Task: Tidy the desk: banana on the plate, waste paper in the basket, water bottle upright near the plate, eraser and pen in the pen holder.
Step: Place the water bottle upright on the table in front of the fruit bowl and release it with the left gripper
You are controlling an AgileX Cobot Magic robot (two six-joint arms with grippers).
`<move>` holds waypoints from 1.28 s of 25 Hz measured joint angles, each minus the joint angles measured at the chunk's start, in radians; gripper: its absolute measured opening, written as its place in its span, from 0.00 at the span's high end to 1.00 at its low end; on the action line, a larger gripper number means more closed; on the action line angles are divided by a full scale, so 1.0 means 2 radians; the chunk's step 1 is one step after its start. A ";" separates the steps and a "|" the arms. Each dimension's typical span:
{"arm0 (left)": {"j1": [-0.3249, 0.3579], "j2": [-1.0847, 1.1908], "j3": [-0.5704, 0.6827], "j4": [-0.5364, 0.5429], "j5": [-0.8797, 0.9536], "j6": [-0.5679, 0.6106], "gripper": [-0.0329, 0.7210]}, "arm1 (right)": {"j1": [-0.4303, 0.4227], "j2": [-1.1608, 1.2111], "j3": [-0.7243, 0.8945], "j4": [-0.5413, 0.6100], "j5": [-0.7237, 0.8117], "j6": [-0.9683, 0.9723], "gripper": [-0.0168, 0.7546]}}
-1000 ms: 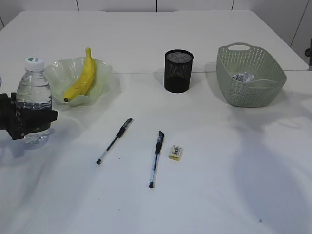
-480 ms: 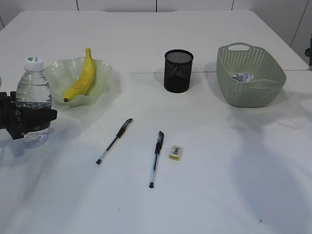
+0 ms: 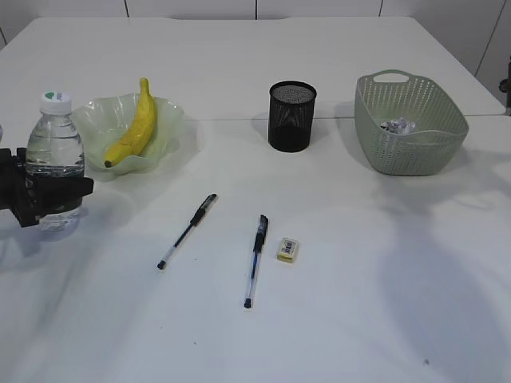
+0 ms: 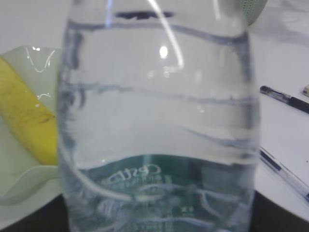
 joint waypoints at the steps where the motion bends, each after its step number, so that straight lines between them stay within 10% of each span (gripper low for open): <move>1: 0.000 0.000 0.000 0.000 0.000 0.004 0.45 | 0.000 0.000 0.000 0.000 0.000 0.000 0.29; 14: 0.000 0.000 -0.001 0.000 0.000 0.085 0.45 | 0.000 0.000 0.000 0.000 0.000 0.000 0.29; 32: -0.049 0.000 -0.001 -0.001 0.001 0.048 0.45 | 0.000 0.000 0.000 0.000 0.000 0.000 0.29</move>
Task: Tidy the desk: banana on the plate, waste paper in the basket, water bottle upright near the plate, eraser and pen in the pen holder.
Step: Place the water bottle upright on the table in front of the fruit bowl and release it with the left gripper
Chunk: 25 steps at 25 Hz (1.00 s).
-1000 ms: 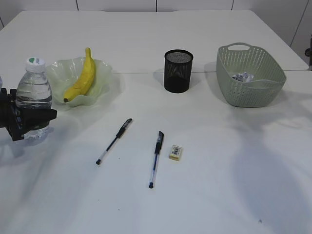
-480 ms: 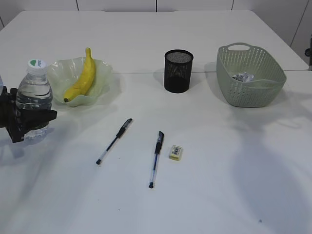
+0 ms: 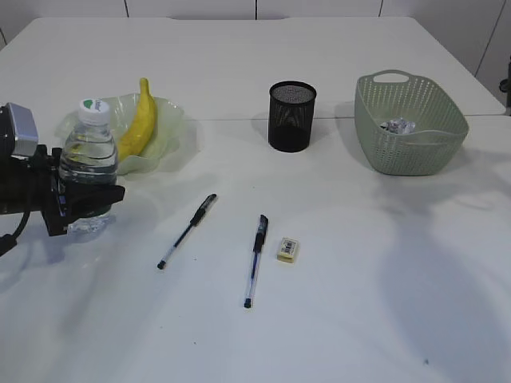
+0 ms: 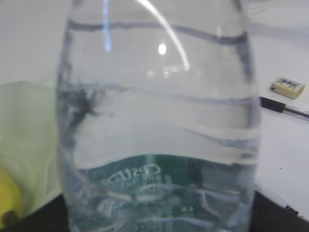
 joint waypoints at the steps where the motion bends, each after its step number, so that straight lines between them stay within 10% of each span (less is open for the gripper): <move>1: -0.004 0.000 0.000 0.000 0.000 -0.001 0.45 | 0.000 0.000 0.000 0.000 0.000 0.000 0.29; 25: -0.020 0.000 -0.009 0.000 0.000 -0.023 0.45 | 0.000 0.000 0.000 0.021 0.000 0.000 0.29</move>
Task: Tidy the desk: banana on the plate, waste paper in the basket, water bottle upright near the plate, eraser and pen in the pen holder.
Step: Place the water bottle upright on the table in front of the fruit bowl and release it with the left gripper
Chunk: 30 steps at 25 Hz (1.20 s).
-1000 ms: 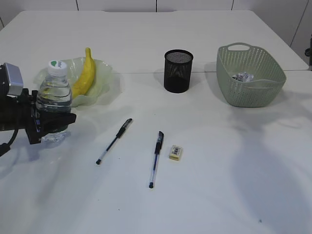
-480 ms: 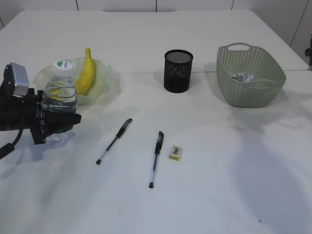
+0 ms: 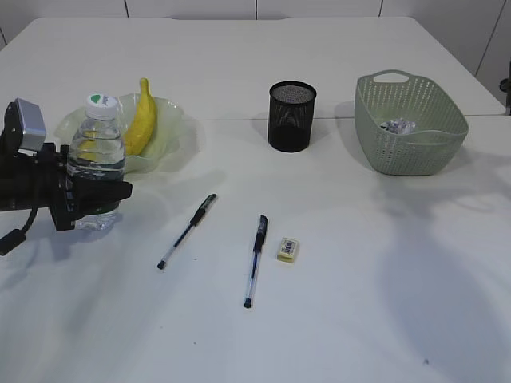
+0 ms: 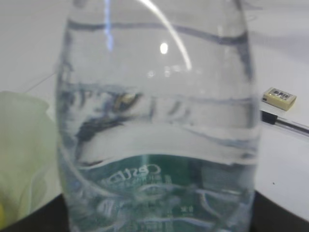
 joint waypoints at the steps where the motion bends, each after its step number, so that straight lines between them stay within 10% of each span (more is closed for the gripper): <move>1: 0.000 0.000 0.000 0.000 0.000 -0.006 0.45 | 0.000 0.000 0.000 0.000 0.000 0.000 0.29; 30: 0.000 0.051 -0.079 0.004 0.004 -0.068 0.45 | 0.000 0.000 0.000 0.009 0.043 0.000 0.29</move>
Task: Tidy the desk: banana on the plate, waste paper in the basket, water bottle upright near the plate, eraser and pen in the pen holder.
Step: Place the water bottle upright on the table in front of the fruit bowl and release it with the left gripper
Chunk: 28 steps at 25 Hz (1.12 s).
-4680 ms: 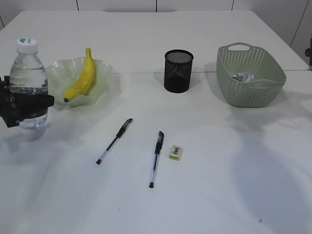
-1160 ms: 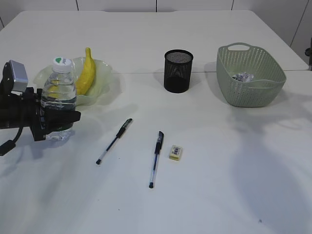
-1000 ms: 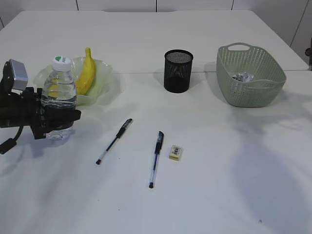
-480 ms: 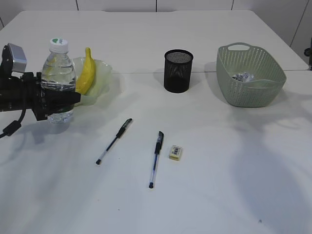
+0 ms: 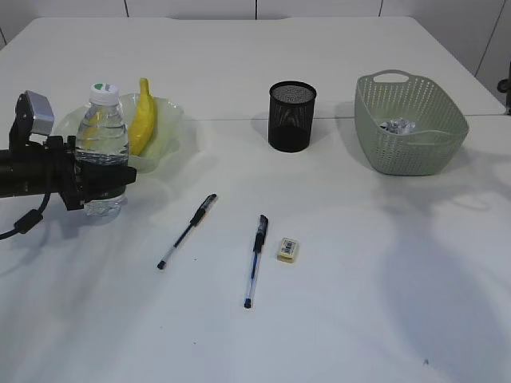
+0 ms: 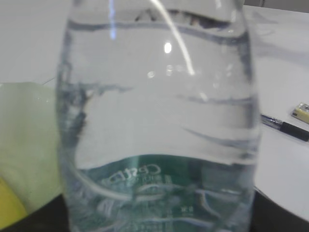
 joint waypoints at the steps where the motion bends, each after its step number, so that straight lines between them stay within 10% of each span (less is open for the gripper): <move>1: 0.000 0.000 0.000 0.000 0.000 0.000 0.45 | 0.000 0.000 0.000 0.000 0.001 0.000 0.29; 28: -0.003 0.004 0.000 0.000 0.000 0.053 0.45 | 0.000 0.000 0.000 0.000 0.002 -0.001 0.29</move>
